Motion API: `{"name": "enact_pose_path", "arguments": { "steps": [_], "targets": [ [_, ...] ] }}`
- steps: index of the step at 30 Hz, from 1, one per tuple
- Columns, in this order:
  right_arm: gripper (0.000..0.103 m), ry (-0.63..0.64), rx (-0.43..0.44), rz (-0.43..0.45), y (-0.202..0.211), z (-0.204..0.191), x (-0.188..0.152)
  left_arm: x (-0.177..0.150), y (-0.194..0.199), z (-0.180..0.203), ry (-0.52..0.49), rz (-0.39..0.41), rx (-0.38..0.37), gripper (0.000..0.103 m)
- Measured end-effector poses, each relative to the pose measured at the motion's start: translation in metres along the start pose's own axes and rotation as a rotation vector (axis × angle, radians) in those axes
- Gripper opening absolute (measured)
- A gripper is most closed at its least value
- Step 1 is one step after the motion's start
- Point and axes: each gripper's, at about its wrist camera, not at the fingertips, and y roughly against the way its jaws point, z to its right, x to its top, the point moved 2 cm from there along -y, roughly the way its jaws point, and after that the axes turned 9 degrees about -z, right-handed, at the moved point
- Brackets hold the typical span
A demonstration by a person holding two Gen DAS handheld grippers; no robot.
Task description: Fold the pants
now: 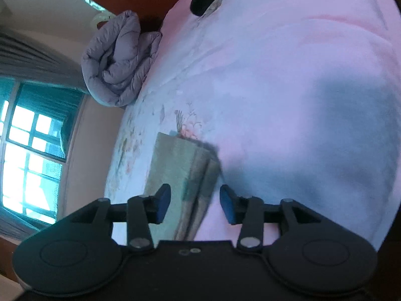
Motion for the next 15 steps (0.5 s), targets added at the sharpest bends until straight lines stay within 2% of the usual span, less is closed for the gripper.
{"name": "enact_pose_path", "arguments": {
  "steps": [1,2,3,5,8,10,12,15],
  "targets": [
    [0.036,0.015,-0.008,-0.015,-0.006,-0.005,0.003,0.0,0.0,0.0,0.0,0.0,0.0,0.103],
    [0.025,0.034,-0.027,-0.024,-0.008,-0.01,0.004,0.0,0.0,0.0,0.001,0.0,0.0,0.103],
    [0.005,0.077,-0.06,-0.029,-0.009,-0.018,0.006,0.0,0.0,0.0,0.001,0.0,0.0,0.103],
    [0.005,0.24,-0.079,-0.016,-0.003,-0.047,0.006,0.0,0.0,0.0,0.0,0.001,0.0,0.103],
    [0.004,0.645,-0.041,0.089,0.03,-0.107,-0.012,0.0,0.0,-0.001,0.0,0.002,-0.001,0.103],
    [0.004,0.767,-0.013,0.15,0.047,-0.116,-0.021,0.0,0.0,-0.001,0.0,0.004,-0.001,0.103],
    [0.004,0.701,-0.042,0.136,0.041,-0.091,-0.012,0.0,0.0,-0.001,0.001,0.006,-0.005,0.103],
    [0.003,0.402,-0.143,-0.045,-0.001,-0.014,0.005,0.0,0.001,-0.001,-0.003,0.004,-0.006,0.103]
  ]
}}
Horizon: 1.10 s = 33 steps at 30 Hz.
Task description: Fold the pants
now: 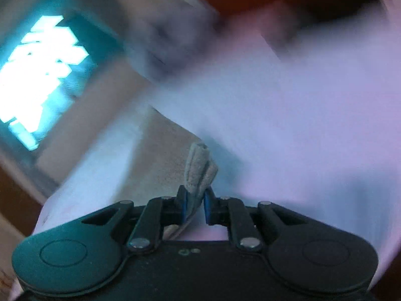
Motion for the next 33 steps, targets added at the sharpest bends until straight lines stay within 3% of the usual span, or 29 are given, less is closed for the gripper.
{"name": "enact_pose_path", "arguments": {
  "steps": [2,9,13,19,25,30,31,32,33],
  "targets": [
    [0.004,-0.08,0.073,0.045,0.001,0.015,-0.009,0.0,0.001,0.0,0.0,0.0,-0.003,0.103],
    [0.021,-0.208,0.071,0.079,0.026,0.002,-0.014,-0.001,0.002,0.002,0.005,0.006,-0.002,0.103],
    [0.019,-0.132,0.217,-0.052,0.029,-0.044,-0.045,-0.003,0.011,0.003,0.026,0.024,0.003,0.103],
    [0.022,-0.23,0.412,-0.321,-0.02,-0.118,-0.127,-0.022,0.05,0.002,0.118,0.093,-0.004,0.103],
    [0.022,-0.277,0.417,-0.473,-0.066,-0.159,-0.173,-0.034,0.048,-0.029,0.199,0.043,-0.06,0.103],
    [0.021,-0.292,0.403,-0.495,-0.079,-0.166,-0.184,-0.042,0.039,-0.055,0.323,0.027,-0.147,0.103],
    [0.019,-0.299,0.394,-0.494,-0.083,-0.167,-0.185,-0.043,0.039,-0.055,0.328,0.032,-0.151,0.103],
    [0.001,-0.298,0.384,-0.491,-0.082,-0.167,-0.186,-0.044,0.038,-0.055,0.329,0.035,-0.149,0.103],
    [0.0,-0.28,0.358,-0.487,-0.083,-0.168,-0.186,-0.044,0.038,-0.053,0.326,0.037,-0.145,0.103]
  ]
}}
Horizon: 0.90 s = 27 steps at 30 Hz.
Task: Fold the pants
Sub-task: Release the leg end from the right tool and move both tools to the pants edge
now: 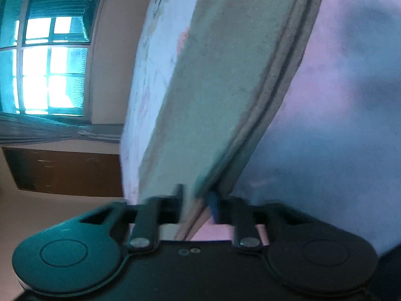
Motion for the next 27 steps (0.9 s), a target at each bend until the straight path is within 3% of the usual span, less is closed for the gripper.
{"name": "enact_pose_path", "arguments": {
  "steps": [4,6,8,10,12,17,19,23,27],
  "targets": [
    [0.0,0.124,-0.003,0.031,0.016,-0.023,-0.01,-0.001,0.002,0.004,-0.028,0.019,0.002,0.103],
    [0.0,0.082,-0.117,0.003,0.008,-0.011,-0.007,0.001,0.003,0.003,-0.02,0.03,-0.001,0.103],
    [0.001,-0.004,-0.109,-0.009,0.006,0.001,-0.004,0.001,0.008,0.001,-0.001,0.049,-0.009,0.103],
    [0.017,0.006,-0.092,-0.036,0.011,-0.005,-0.006,0.002,0.015,-0.002,0.007,0.073,-0.014,0.103],
    [0.026,0.078,-0.076,-0.05,0.022,-0.017,-0.008,0.004,0.019,-0.006,0.012,0.089,-0.007,0.103],
    [0.026,0.311,-0.061,0.007,0.04,-0.054,0.0,0.03,0.021,-0.014,-0.002,0.144,0.034,0.103],
    [0.026,0.393,-0.078,0.004,0.025,-0.077,0.007,0.05,0.017,-0.019,-0.018,0.173,0.102,0.103],
    [0.026,0.642,-0.15,-0.001,-0.032,-0.14,0.005,0.092,0.003,-0.036,-0.039,0.196,0.315,0.103],
    [0.026,0.901,-0.23,-0.033,-0.124,-0.197,-0.01,0.111,-0.014,-0.056,0.004,0.176,0.295,0.103]
  ]
}}
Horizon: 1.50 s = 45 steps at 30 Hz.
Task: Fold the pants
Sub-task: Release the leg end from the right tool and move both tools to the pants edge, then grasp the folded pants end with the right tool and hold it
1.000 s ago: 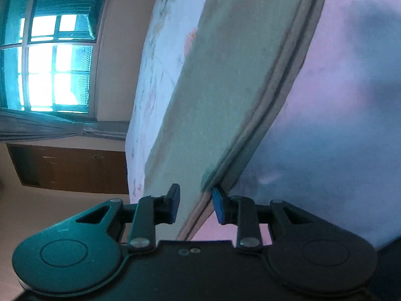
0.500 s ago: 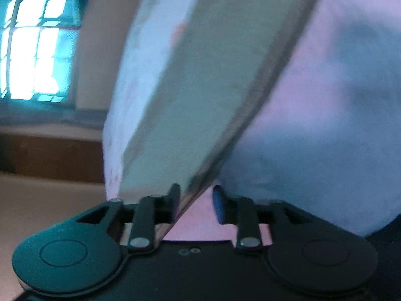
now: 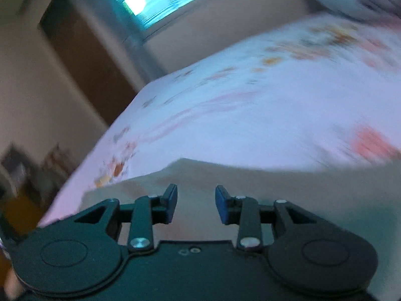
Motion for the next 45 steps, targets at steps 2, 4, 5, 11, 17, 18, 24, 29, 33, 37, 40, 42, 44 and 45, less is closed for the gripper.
{"name": "enact_pose_path", "arguments": {
  "steps": [2,4,5,11,17,18,24,29,33,37,40,42,44,45],
  "targets": [
    [0.026,0.099,0.001,-0.029,-0.042,-0.027,0.014,-0.003,-0.01,-0.001,-0.002,-0.015,-0.02,0.103],
    [0.026,0.195,0.008,-0.057,-0.07,-0.047,0.017,-0.01,-0.021,-0.003,-0.012,-0.028,-0.012,0.103],
    [0.026,0.22,0.03,-0.081,-0.08,-0.053,0.018,-0.016,-0.027,-0.002,-0.024,-0.038,0.003,0.103],
    [0.0,0.187,-0.007,-0.208,-0.136,-0.024,0.029,-0.038,-0.048,-0.028,0.043,-0.119,-0.04,0.103],
    [0.018,0.062,-0.08,-0.101,-0.101,0.012,0.044,-0.048,-0.049,-0.031,0.048,-0.078,-0.056,0.103],
    [0.018,0.081,-0.076,-0.081,-0.097,0.006,0.044,-0.049,-0.049,-0.031,0.051,-0.074,-0.058,0.103],
    [0.022,0.063,-0.133,-0.165,-0.105,0.016,0.032,-0.047,-0.047,-0.033,0.045,-0.087,-0.061,0.103],
    [0.039,-0.057,-0.078,0.059,-0.006,0.038,0.027,-0.042,-0.037,-0.033,0.026,-0.11,-0.05,0.103],
    [0.049,-0.224,-0.087,0.214,0.105,0.107,-0.014,-0.052,-0.016,-0.028,0.022,-0.097,-0.037,0.103],
    [0.05,-0.442,-0.176,0.316,0.197,0.193,-0.07,-0.061,0.006,-0.012,0.013,-0.09,-0.051,0.103],
    [0.05,-0.632,-0.21,0.422,0.261,0.25,-0.119,-0.065,0.023,0.014,-0.005,-0.068,-0.089,0.103],
    [0.049,-0.732,-0.208,0.473,0.287,0.277,-0.145,-0.068,0.033,0.043,-0.039,-0.062,-0.121,0.103],
    [0.049,-0.799,-0.2,0.507,0.304,0.297,-0.163,-0.071,0.042,0.079,-0.092,-0.055,-0.152,0.103],
    [0.048,-0.818,-0.194,0.516,0.304,0.304,-0.167,-0.074,0.047,0.099,-0.128,-0.052,-0.179,0.103]
  ]
}}
